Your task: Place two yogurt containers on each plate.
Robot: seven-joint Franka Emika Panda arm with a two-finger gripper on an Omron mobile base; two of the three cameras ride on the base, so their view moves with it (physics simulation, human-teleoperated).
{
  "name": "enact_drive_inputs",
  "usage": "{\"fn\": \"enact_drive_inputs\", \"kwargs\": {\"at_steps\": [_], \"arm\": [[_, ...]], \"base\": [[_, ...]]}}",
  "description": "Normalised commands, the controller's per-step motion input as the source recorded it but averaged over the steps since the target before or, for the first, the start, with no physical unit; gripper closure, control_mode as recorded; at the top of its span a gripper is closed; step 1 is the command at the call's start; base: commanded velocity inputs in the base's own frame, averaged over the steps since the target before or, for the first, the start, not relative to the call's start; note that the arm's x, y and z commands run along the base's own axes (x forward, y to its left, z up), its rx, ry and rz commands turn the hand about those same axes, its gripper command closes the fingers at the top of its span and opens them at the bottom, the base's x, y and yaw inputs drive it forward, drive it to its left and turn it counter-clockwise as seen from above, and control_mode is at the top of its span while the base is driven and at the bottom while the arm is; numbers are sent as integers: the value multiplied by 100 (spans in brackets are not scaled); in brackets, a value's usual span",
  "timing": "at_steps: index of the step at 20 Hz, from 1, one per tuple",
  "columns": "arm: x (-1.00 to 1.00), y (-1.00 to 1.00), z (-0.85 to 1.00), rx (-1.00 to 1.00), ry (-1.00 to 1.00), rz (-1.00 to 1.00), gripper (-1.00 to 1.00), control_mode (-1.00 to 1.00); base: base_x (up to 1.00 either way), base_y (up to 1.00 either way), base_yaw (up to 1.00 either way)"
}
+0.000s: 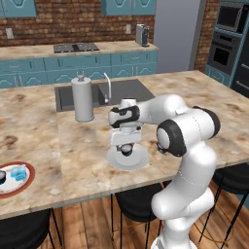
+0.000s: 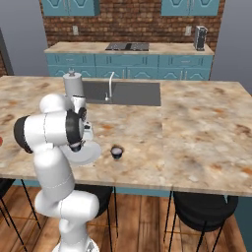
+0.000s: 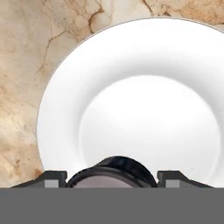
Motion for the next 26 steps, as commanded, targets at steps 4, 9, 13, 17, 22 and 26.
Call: {"fn": "enact_drive_inputs", "kwargs": {"at_steps": [4,9,13,17,22,26], "arm": [[14,3,-32,0,-1,0,100,-100],[0,7,-21,-1,0,0,100,-100],[0,8,0,0,0,0,-100,-100],[0,0,0,0,0,0,-100,-100],[0,0,0,0,0,0,-100,-100],[0,-1,11,0,0,0,-100,-100]], "base": [[0,0,0],[0,0,0],[0,0,0],[0,0,0],[0,0,0],[0,0,0]]}}
